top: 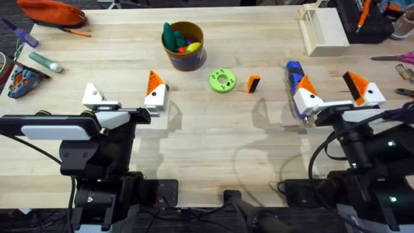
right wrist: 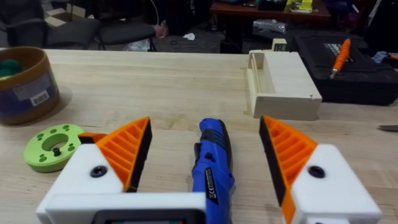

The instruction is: Pick up the gripper from the table and insert it into the empty holder that is missing its gripper. Then pick up a screw, insert it into the mounting hole, and use the screwdriver to tighten it. Finally, clean up the table by picking up the vegetable and placing it into the bucket.

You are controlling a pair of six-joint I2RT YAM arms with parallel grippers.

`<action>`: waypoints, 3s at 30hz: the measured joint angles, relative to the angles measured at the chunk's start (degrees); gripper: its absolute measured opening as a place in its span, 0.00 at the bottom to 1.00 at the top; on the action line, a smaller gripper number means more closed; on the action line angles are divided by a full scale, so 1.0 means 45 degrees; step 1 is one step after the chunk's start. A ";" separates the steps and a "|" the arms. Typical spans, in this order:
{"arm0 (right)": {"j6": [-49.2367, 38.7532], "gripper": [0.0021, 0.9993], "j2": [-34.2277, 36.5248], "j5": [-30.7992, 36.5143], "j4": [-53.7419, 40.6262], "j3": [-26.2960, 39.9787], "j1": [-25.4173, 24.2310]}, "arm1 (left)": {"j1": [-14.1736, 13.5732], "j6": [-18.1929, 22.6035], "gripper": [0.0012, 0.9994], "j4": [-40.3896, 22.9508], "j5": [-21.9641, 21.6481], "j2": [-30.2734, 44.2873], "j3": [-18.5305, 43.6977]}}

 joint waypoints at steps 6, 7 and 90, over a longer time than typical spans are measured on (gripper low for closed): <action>0.0000 0.99 -0.0005 0.0005 -0.0028 0.0015 0.0000 | 0.0003 0.0000 0.99 0.0002 0.0000 0.0000 0.0000; 0.0000 0.99 0.0000 0.0000 -0.0010 0.0015 0.0000 | 0.0005 0.0000 0.99 0.0005 0.0000 -0.0005 0.0000; -0.0039 0.99 1.2443 -0.0151 -1.3551 1.4139 0.0000 | -0.1093 0.0181 0.99 -1.2053 0.0697 2.1418 1.3707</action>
